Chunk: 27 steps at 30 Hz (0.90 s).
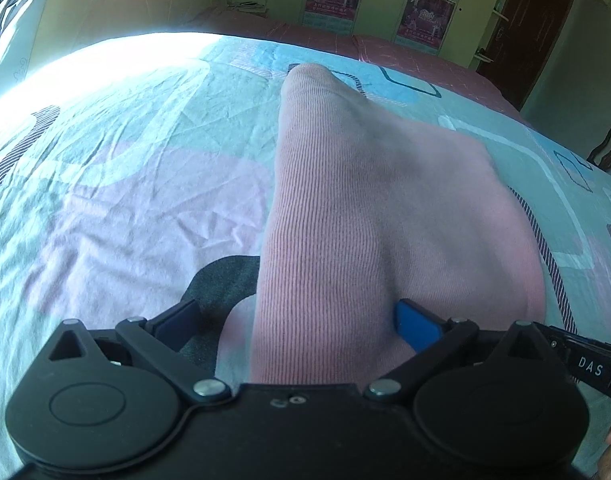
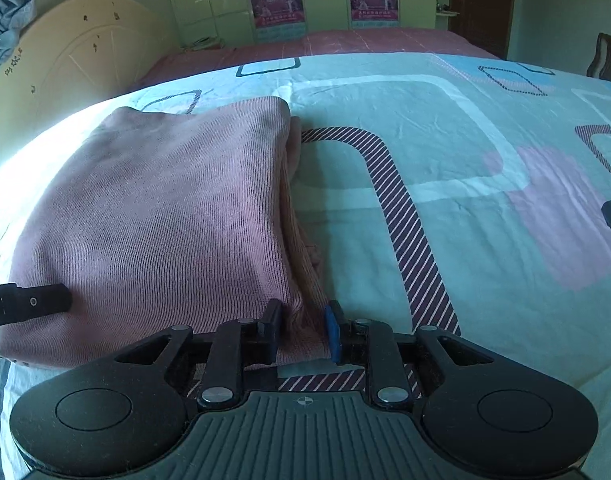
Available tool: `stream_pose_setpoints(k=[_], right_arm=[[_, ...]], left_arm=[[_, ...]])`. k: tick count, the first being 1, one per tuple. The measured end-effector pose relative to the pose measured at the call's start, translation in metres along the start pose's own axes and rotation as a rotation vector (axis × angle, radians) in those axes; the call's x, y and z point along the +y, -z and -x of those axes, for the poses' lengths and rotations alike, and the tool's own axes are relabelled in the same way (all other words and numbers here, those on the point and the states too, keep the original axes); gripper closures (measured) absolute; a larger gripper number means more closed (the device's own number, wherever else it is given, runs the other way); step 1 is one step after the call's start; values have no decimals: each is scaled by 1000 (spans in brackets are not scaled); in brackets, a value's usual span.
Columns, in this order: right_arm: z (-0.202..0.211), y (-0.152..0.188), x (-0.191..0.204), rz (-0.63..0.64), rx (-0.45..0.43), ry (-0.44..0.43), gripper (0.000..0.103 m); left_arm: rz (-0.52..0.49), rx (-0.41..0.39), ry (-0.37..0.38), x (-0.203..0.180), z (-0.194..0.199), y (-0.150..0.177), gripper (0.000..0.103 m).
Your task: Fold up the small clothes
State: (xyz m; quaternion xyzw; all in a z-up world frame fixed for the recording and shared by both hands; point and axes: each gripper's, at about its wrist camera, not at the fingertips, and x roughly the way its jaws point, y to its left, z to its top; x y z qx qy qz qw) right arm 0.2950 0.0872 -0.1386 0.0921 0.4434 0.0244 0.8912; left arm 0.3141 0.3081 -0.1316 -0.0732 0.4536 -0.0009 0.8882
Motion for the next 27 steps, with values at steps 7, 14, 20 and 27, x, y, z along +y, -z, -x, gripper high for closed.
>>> stream_pose_setpoints(k=[7,14,20,27], right_arm=[[1,0,3,-8,2,10,74],[-1,1,2,-13,0,8,69],[2,3,8,51,-12,28,68],[24,11,11,81,-35,-11,67]], left_arm=[[26,33,5,8,8,10,0],[149,18,56,34,16,25,0],[46,18,-103,8,26,27,0],[-7,63,-143,-7,46,41,0]])
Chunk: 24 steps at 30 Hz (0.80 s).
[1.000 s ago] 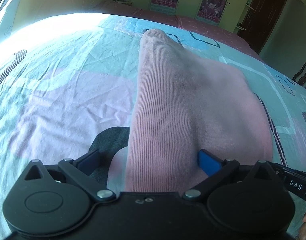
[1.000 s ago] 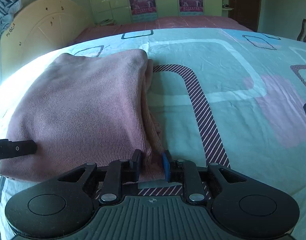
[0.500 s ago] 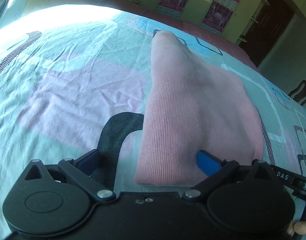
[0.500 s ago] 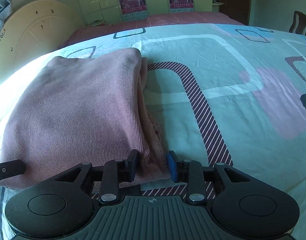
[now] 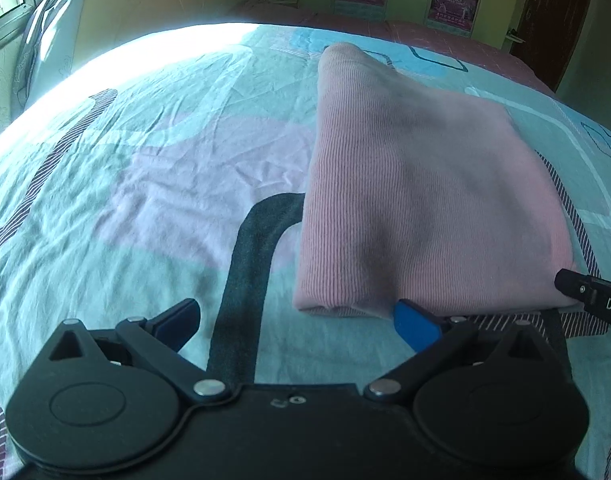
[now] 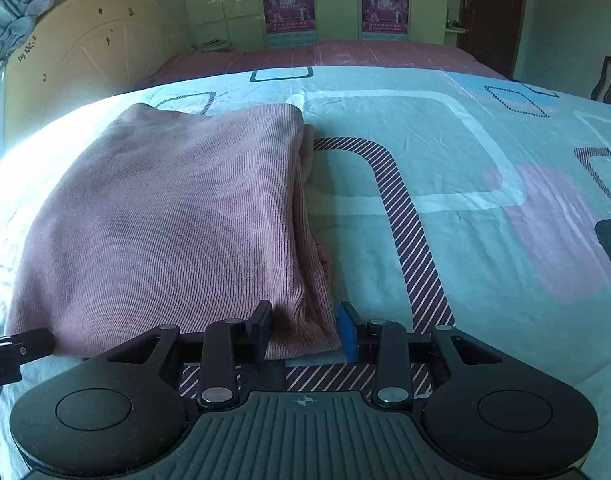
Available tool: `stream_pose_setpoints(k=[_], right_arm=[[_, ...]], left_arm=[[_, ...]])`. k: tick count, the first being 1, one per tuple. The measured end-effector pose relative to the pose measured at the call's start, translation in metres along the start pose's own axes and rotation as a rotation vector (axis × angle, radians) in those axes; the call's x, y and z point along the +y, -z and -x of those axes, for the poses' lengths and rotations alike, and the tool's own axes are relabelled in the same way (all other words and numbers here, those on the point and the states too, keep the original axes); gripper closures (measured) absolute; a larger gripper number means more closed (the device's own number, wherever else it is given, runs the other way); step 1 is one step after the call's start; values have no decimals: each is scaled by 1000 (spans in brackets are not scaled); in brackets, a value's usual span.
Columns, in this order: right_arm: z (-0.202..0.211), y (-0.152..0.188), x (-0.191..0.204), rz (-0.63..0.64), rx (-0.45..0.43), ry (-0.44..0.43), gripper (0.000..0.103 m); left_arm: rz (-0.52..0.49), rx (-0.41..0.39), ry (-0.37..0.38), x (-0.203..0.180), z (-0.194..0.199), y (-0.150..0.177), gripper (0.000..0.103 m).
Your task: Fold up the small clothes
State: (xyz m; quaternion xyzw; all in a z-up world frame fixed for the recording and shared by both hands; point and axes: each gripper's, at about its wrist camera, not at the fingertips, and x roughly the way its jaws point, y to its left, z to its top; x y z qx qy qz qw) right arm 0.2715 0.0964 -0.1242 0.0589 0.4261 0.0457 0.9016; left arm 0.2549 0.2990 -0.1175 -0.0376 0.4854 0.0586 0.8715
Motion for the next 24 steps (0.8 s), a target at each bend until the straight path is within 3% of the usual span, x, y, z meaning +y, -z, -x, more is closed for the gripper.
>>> stream_pose_setpoints(k=[2,6,10,12,13,17,22,24], right_arm=[[9,3,0,-6,-1,-32,67],[42,12,6,40,-31,-90,67],[81,25,8,89,-31,-157,63],[111,35,7,117,-61,-179,20],[125,41,6,131,-89,-188,16],[186,58,0,164,-155,-202,16],[254,76,-14,112,-211,-228,16],[284,85,-19,97,-242,-230,11]], left_arm=[[-5,15,-4,-1,10,7,0],[50,-36,-61,1,46,25,2],[90,-100,-48,8,90,37,2],[91,-153,-58,8,117,45,2],[85,-178,-61,8,129,49,2],[67,-264,-99,2,184,69,1],[58,-309,-88,-10,241,98,0],[38,-313,-78,-17,257,109,0]])
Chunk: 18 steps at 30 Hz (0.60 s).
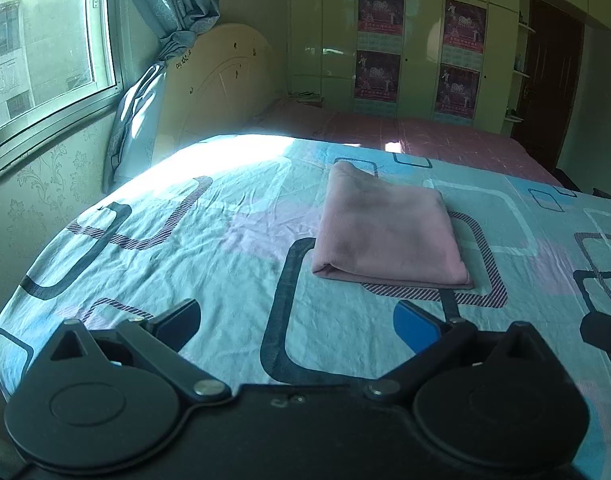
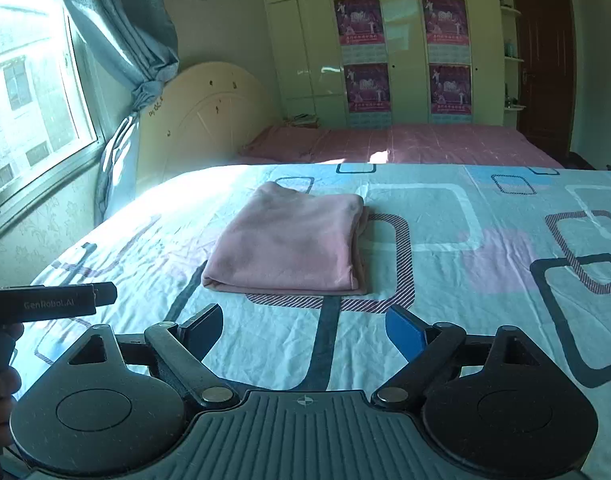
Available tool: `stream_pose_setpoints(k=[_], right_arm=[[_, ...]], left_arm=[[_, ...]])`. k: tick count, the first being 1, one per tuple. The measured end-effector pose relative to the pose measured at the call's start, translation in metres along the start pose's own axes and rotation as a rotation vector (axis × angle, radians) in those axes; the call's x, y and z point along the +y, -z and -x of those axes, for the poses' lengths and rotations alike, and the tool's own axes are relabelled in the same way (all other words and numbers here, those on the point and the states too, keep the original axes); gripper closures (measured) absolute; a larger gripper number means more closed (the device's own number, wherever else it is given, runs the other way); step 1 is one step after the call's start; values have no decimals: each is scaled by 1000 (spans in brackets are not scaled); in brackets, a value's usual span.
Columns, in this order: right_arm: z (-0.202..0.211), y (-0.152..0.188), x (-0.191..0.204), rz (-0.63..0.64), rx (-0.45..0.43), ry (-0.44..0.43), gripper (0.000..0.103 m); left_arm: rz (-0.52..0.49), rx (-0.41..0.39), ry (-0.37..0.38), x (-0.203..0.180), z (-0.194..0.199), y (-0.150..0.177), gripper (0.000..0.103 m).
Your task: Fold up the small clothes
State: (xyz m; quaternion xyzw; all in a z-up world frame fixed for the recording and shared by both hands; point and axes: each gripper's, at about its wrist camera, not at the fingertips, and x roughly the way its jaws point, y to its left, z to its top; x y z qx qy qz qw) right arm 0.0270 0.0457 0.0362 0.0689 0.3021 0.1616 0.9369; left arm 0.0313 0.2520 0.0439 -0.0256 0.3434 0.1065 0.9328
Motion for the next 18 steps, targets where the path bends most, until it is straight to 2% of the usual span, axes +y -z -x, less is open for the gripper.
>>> stream_pose_setpoints(k=[3,7,11,18], right_arm=[[42,6,7,0,-64,-2,1],[81,14,14,2,-130,6,1],[98,22,22,35,-166,47,1],[109,36,23,28,-164,29,1]], left_arm=[[-23,-8,14,-6,30,12,0],[-45,-18,0,-12,64,26,0],[-44,-40,4,-10,89,38,0],[-41,-53,-20,-7,107,47,0]])
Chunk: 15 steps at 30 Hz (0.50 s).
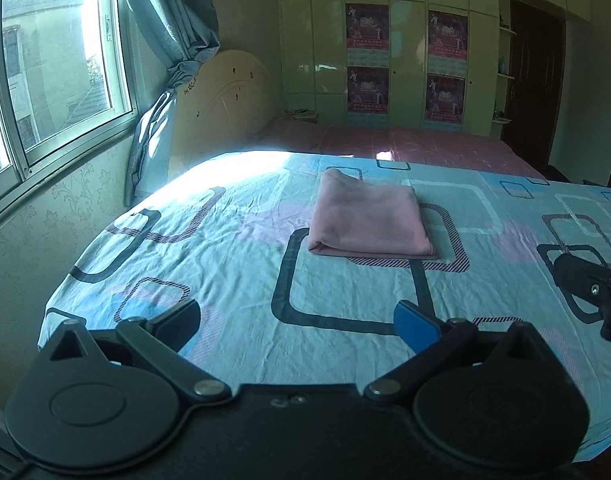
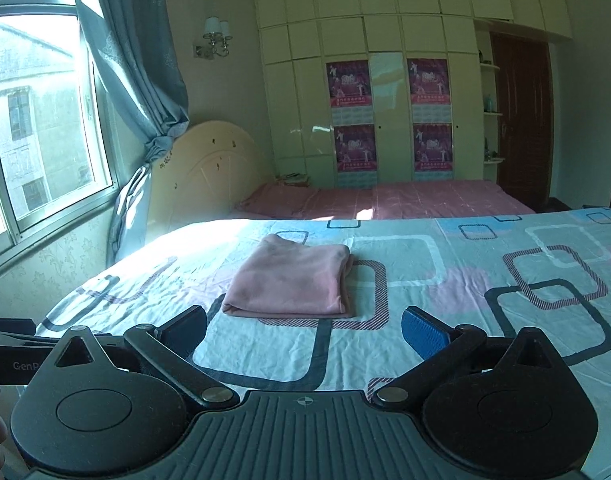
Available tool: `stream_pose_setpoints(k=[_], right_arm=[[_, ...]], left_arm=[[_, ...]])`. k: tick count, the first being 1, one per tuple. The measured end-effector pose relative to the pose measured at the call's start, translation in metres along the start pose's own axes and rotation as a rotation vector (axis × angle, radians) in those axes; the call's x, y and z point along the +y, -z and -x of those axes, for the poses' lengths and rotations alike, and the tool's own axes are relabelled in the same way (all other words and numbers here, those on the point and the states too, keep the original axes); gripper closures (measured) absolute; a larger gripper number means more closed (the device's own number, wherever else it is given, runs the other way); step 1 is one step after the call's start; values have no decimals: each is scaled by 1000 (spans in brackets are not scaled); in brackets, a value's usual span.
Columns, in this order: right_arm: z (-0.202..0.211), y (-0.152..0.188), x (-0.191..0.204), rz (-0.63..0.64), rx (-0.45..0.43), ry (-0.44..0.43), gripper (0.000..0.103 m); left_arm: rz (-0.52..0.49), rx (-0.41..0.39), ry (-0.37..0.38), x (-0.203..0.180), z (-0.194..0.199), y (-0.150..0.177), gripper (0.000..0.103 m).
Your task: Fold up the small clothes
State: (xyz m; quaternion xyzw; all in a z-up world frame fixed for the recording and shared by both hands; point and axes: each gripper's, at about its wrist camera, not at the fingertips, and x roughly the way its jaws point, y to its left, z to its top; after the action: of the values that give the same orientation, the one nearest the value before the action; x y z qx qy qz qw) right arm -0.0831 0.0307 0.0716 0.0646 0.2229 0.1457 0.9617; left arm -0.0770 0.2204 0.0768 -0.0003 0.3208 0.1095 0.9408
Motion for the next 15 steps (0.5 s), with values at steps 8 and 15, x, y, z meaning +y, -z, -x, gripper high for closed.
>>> stream_pose_setpoints(k=[8,15], right_arm=[[9,6,-5,-6,1,2,1],[13,6,-10,-4,-2,10,1]], left_arm=[[9,-10,-2,-2,6,6,0],[16,-15,3,-5,7,7,0]])
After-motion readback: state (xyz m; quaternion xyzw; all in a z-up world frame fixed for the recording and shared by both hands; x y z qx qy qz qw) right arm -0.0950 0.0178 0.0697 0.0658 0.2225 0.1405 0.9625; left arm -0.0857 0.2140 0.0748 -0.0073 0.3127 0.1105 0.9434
